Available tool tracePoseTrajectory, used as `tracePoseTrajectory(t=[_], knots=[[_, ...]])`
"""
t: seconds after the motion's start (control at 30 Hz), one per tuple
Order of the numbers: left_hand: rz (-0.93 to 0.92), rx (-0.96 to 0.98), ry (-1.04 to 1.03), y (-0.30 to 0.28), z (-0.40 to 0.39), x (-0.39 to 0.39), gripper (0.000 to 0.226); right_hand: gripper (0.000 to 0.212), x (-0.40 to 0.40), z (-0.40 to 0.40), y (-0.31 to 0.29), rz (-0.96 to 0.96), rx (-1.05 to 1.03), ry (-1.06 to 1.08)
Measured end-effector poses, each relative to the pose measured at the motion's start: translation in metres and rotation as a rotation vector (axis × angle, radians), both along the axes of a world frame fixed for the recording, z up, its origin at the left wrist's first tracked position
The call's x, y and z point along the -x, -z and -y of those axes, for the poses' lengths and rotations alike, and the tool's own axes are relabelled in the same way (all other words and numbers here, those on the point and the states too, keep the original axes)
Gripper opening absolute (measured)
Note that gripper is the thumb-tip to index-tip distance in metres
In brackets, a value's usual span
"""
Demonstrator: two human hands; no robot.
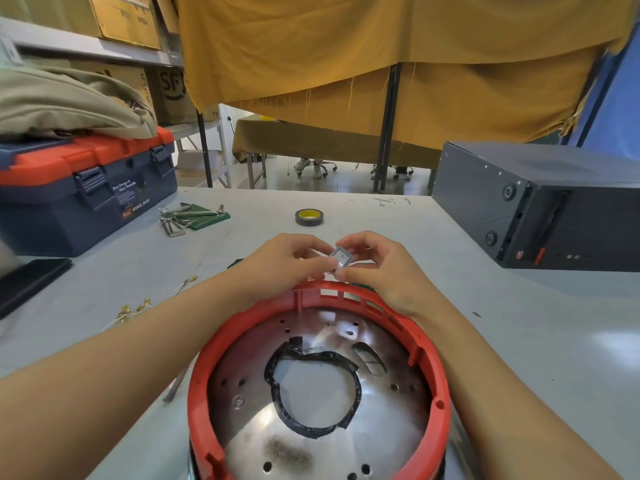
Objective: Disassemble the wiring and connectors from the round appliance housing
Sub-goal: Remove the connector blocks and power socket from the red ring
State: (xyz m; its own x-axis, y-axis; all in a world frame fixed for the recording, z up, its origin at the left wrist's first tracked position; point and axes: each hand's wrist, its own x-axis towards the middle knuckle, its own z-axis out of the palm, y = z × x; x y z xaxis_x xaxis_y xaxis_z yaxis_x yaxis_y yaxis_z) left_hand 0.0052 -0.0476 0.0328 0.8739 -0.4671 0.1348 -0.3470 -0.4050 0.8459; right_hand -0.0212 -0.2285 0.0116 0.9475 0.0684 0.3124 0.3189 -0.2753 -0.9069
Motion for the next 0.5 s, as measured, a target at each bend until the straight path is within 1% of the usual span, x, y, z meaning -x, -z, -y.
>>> tracePoseTrajectory(t=[0.13, 0.23, 0.3, 0.4, 0.5], knots=[[-0.159, 0.088, 0.066, -0.007, 0.008, -0.009, 0.016, 0.034, 0.0, 0.002, 0.0, 0.037, 0.027, 0.018], [-0.17, 0.054, 0.072, -0.008, 0.01, -0.017, 0.019, 0.028, 0.001, 0.008, 0.0, 0.021, 0.022, 0.038], [-0.087, -0.029, 0.023, -0.008, 0.01, -0.026, 0.019, 0.023, 0.002, 0.013, 0.0, -0.03, 0.029, 0.038], [0.116, -0.244, -0.065, -0.01, 0.012, -0.041, 0.018, 0.016, 0.004, 0.014, 0.002, -0.132, 0.132, -0.013], [0.222, -0.406, -0.033, -0.015, 0.018, -0.054, 0.022, 0.016, 0.005, 0.014, 0.002, -0.194, 0.191, -0.039]])
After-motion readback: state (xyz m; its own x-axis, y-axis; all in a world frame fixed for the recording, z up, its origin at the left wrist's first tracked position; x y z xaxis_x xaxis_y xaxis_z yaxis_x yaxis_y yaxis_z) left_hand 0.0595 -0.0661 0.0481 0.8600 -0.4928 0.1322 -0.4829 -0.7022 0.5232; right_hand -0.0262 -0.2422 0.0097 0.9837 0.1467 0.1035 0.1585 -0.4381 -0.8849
